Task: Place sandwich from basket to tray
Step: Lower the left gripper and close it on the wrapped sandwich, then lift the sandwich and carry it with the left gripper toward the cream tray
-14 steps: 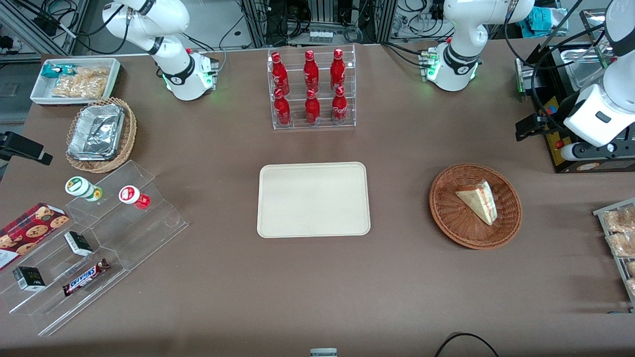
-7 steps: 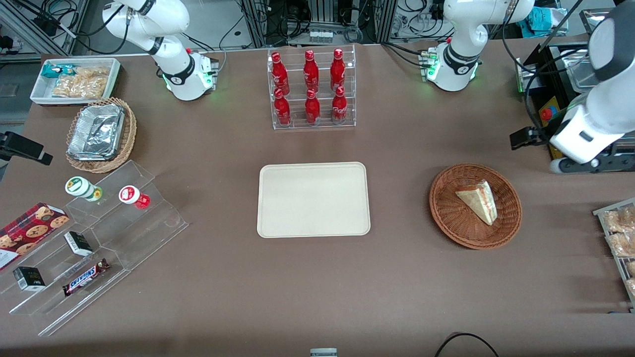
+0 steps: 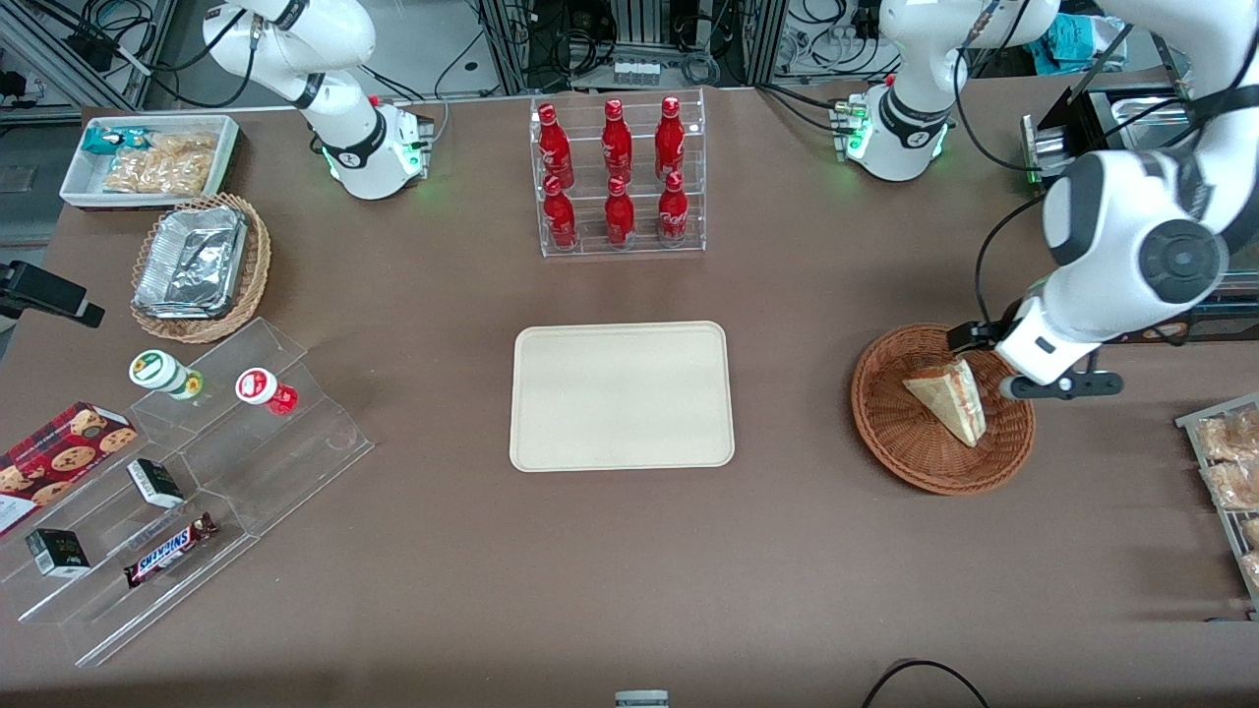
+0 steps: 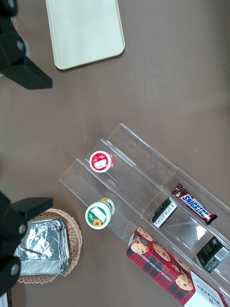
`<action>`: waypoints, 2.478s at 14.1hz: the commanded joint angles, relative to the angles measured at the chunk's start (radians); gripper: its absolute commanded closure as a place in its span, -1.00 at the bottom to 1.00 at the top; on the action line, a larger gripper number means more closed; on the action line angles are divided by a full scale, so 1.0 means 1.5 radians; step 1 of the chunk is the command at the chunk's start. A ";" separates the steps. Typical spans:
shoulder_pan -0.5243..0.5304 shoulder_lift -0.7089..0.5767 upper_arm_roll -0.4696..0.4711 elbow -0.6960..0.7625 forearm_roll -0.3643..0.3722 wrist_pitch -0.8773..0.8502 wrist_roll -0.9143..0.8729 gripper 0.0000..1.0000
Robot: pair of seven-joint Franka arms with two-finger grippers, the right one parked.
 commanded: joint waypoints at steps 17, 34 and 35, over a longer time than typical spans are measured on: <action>-0.011 0.087 0.021 -0.116 -0.006 0.277 -0.578 -0.50; -0.173 0.149 -0.012 0.157 -0.003 -0.021 -0.476 0.87; -0.202 0.191 -0.012 0.212 -0.004 -0.038 -0.483 0.86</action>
